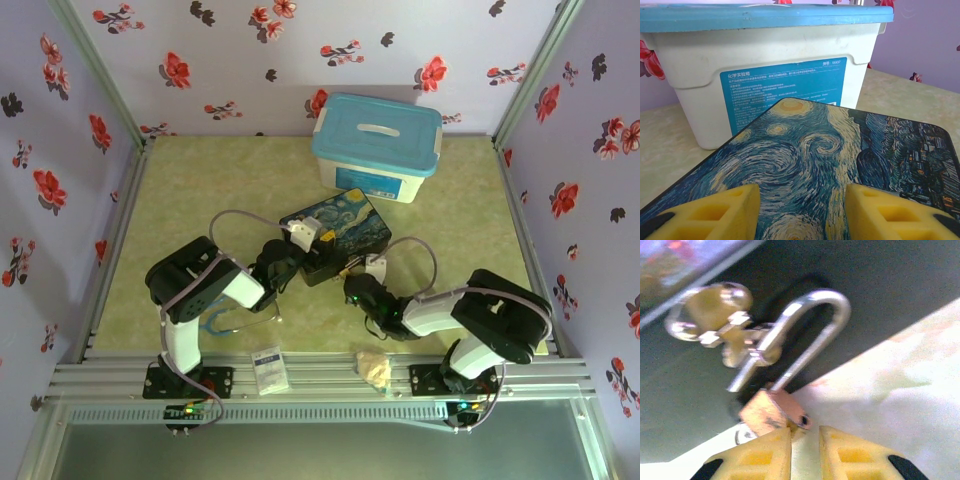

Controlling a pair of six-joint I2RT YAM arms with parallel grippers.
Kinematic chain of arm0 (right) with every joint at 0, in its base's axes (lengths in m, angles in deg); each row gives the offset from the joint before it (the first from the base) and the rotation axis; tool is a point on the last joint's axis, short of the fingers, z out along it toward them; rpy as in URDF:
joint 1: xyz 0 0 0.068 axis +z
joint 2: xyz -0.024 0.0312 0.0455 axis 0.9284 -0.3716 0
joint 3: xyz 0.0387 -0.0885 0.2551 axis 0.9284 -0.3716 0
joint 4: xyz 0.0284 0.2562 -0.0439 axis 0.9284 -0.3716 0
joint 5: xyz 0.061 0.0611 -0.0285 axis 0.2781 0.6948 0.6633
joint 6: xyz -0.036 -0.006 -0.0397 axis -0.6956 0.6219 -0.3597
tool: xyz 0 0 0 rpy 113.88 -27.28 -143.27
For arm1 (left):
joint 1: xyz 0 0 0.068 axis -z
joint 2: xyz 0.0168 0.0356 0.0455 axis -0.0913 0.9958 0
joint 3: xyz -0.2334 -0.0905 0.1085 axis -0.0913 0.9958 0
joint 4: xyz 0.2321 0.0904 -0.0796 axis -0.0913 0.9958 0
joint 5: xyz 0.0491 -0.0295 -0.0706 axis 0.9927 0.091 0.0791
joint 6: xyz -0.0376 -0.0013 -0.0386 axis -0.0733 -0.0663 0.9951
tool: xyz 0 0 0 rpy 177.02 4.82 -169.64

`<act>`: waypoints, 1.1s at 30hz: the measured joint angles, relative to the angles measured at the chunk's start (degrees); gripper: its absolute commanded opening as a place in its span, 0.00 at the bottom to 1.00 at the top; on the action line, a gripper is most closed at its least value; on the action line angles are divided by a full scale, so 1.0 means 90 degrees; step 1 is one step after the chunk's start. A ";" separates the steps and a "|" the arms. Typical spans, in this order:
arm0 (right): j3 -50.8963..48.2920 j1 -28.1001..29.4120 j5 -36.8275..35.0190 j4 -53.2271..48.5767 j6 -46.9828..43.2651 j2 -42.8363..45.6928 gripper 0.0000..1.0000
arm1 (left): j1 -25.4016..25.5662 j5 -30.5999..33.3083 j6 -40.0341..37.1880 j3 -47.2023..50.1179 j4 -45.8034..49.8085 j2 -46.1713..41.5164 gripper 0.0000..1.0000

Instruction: Unlock the padlock with the key

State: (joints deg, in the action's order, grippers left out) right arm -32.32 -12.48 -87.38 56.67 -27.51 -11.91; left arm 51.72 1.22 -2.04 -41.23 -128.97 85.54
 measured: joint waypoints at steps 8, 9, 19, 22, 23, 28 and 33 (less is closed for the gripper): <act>-0.0491 -0.0270 0.0097 0.0920 0.0313 -0.0068 0.09 | 0.0000 0.0000 -0.0002 -0.0005 0.0002 0.0000 0.48; -0.0549 -0.0277 0.0112 0.1120 0.0330 -0.0107 0.12 | 0.0000 0.0000 0.0000 -0.0005 0.0002 0.0000 0.48; -0.0862 -0.0330 0.0777 0.1688 0.0270 0.0350 0.52 | 0.0000 -0.0002 0.0000 -0.0005 0.0010 -0.0005 0.49; -0.0556 -0.0333 0.0913 0.1103 0.0114 0.0401 0.52 | 0.0000 -0.0005 0.0000 -0.0007 0.0012 -0.0005 0.49; -0.0374 -0.0335 0.0935 0.0821 0.0041 0.0393 0.52 | 0.0000 -0.0007 0.0000 -0.0010 0.0015 -0.0005 0.49; 0.0192 -0.0372 0.1010 0.0131 -0.0214 0.0296 0.54 | -0.0005 -0.0027 0.0000 -0.0032 0.0051 -0.0002 0.49; 0.0466 -0.0372 0.1049 -0.0435 -0.0374 -0.0007 0.53 | -0.0005 -0.0027 0.0002 -0.0032 0.0051 0.0000 0.49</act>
State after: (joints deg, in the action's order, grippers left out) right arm -28.12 -15.83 -77.94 52.75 -30.88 -11.97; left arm 51.67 0.98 -2.02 -41.51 -128.51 85.54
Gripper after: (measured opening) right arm 0.533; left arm 0.490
